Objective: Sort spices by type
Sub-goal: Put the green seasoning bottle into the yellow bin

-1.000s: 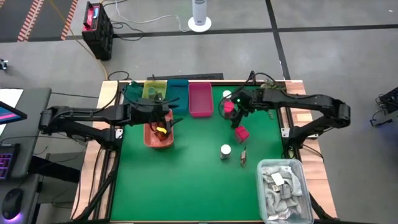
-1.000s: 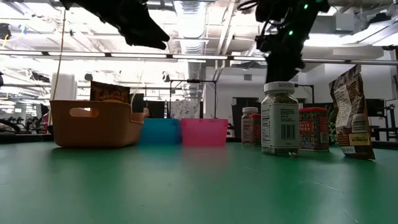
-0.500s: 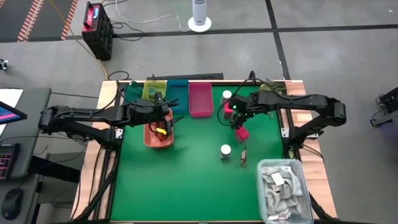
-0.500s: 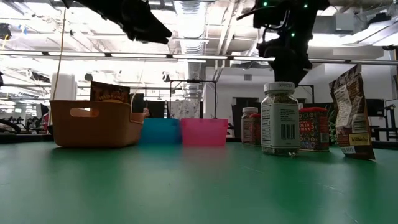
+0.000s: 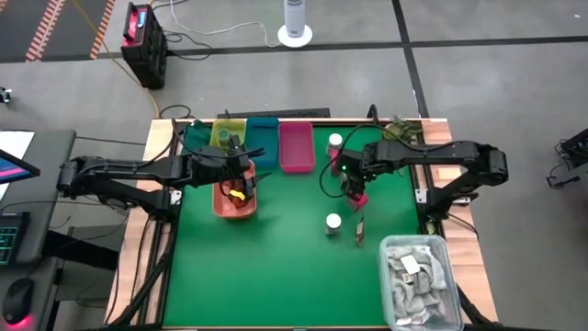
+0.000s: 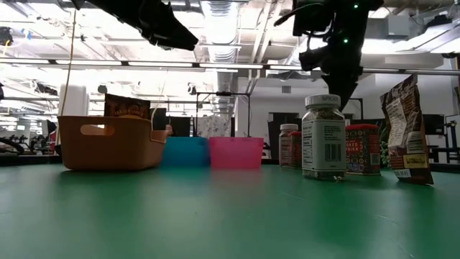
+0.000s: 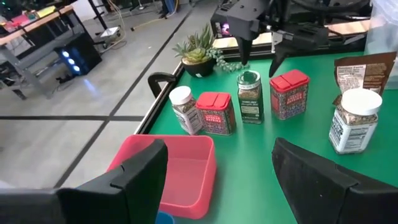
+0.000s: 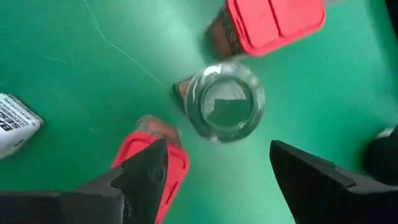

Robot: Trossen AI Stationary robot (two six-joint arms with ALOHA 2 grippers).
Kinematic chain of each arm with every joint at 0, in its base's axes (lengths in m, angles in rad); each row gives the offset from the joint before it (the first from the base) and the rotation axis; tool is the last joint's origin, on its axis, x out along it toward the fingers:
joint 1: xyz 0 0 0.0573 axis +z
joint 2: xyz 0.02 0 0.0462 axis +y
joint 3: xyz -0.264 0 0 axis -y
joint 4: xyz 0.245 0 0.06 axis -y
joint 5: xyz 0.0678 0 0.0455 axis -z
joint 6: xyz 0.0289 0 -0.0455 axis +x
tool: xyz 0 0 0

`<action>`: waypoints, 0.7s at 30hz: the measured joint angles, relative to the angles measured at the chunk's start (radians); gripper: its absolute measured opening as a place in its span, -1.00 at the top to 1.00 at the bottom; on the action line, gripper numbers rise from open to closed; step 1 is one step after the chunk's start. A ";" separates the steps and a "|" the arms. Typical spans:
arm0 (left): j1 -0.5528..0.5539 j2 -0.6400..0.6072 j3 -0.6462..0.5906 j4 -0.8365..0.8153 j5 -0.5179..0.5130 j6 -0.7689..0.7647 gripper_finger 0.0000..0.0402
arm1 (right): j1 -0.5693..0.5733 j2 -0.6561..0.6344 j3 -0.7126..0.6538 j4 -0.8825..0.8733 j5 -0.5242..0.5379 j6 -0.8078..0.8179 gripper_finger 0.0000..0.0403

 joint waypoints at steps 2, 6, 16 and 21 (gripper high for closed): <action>0.000 0.000 0.000 -0.009 0.000 0.000 -0.38 | -0.004 0.000 0.000 0.008 0.000 -0.067 -0.52; 0.000 0.000 0.000 -0.022 0.000 0.001 -0.38 | -0.004 0.000 0.000 0.033 -0.021 -0.186 -0.52; 0.000 0.000 0.000 -0.034 0.000 0.013 -0.38 | -0.016 0.072 0.004 0.069 0.006 -0.333 -0.52; 0.000 0.000 0.000 -0.040 0.000 0.014 -0.38 | -0.032 0.077 0.004 0.072 0.006 -0.350 -0.52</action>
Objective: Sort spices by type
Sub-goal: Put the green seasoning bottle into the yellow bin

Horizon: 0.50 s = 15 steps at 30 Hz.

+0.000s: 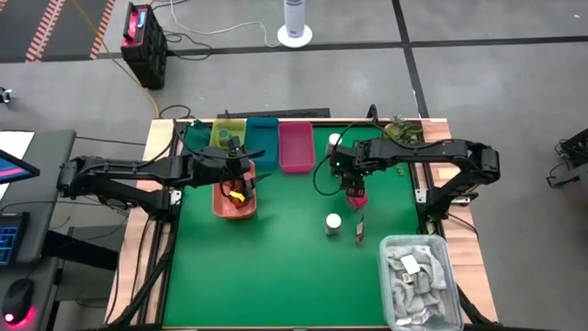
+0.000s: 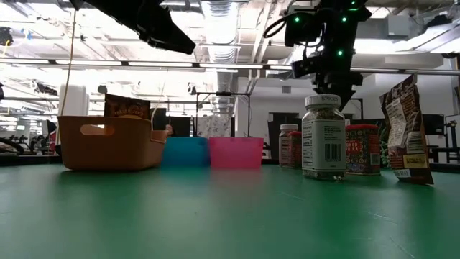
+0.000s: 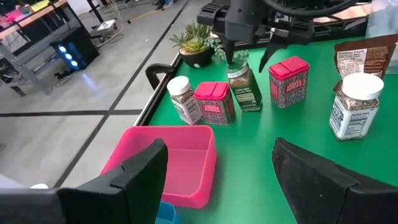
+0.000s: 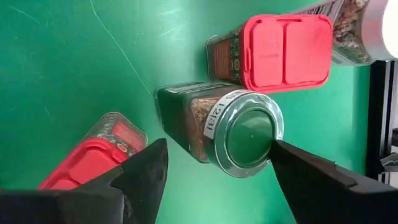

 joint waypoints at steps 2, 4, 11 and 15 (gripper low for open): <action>0.000 0.000 0.000 -0.002 0.000 0.000 -0.38 | 0.002 -0.010 -0.001 -0.005 -0.013 0.015 -0.52; 0.000 0.000 0.000 -0.009 0.000 0.000 -0.38 | 0.014 -0.023 -0.003 -0.010 -0.028 0.034 -0.52; 0.000 0.000 0.000 -0.009 0.000 0.019 -0.38 | 0.083 -0.037 -0.007 -0.032 0.049 0.050 -0.52; 0.000 0.000 0.000 -0.009 0.000 0.019 -0.38 | 0.077 -0.038 -0.007 -0.043 0.057 0.034 -0.52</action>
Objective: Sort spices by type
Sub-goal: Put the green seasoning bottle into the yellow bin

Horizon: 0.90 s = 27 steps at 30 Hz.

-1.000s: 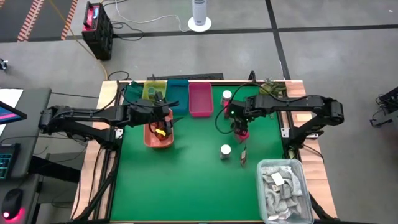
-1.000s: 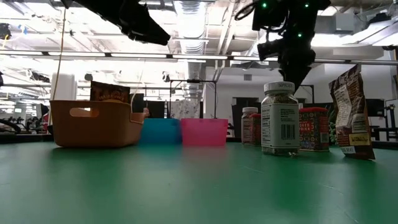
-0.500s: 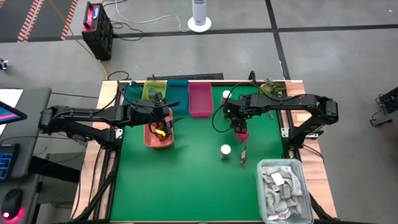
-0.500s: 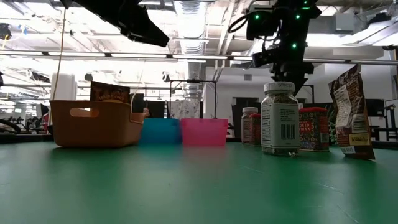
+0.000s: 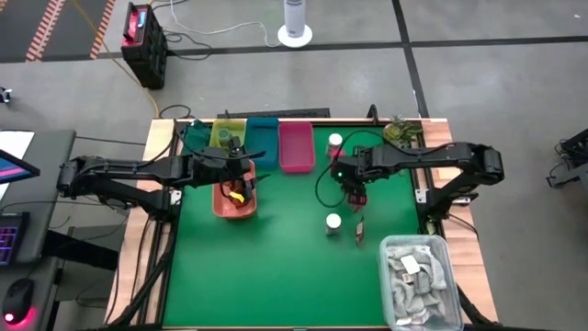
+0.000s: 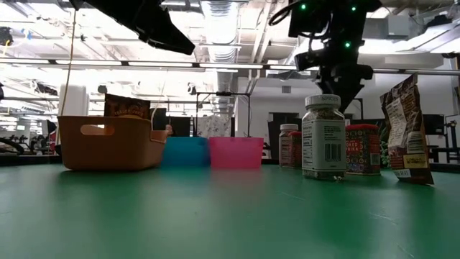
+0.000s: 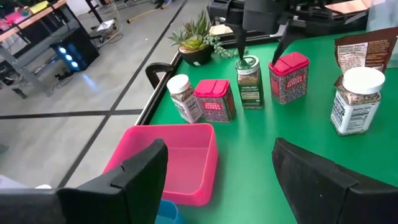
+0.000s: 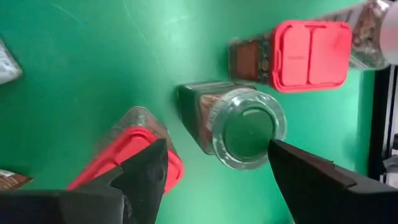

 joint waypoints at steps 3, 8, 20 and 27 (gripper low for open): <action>0.000 0.000 0.000 0.000 0.000 -0.001 -0.38 | -0.024 0.000 0.004 -0.043 0.001 0.009 -0.52; 0.000 0.000 0.000 0.000 0.000 0.000 -0.38 | -0.084 -0.001 0.007 -0.055 -0.062 0.003 -0.52; 0.000 0.000 0.000 -0.015 0.000 0.000 -0.38 | -0.161 0.091 0.006 0.028 -0.141 -0.089 -0.52; 0.000 0.000 0.000 -0.020 0.000 0.001 -0.38 | -0.144 0.143 0.007 0.052 -0.146 -0.134 -0.52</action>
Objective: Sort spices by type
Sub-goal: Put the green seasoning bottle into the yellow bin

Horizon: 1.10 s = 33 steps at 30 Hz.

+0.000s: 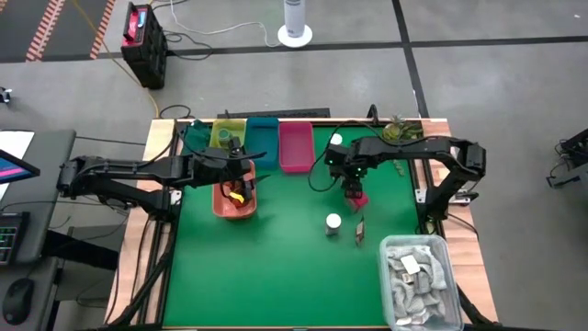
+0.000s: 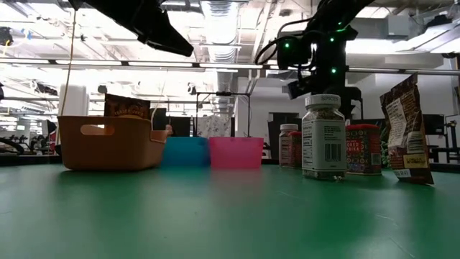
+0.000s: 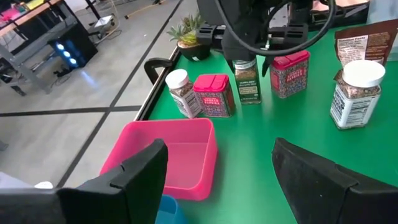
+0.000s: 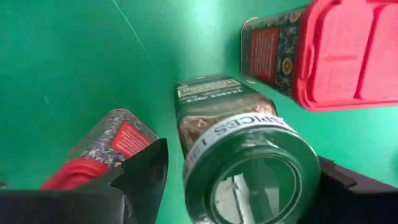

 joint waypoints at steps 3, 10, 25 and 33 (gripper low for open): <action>0.000 0.000 0.000 0.000 0.000 0.010 -0.38 | 0.004 -0.001 0.000 0.022 0.000 -0.012 -0.50; 0.000 0.000 0.000 -0.021 0.026 0.041 -0.38 | 0.007 -0.002 0.000 0.033 0.000 -0.029 -0.17; 0.000 0.046 0.003 0.004 0.083 0.043 -0.38 | 0.125 -0.004 0.246 -0.033 0.011 0.026 -0.09; 0.000 0.142 0.018 0.131 0.045 0.011 -0.38 | 0.182 -0.004 0.321 0.150 0.069 0.056 -0.10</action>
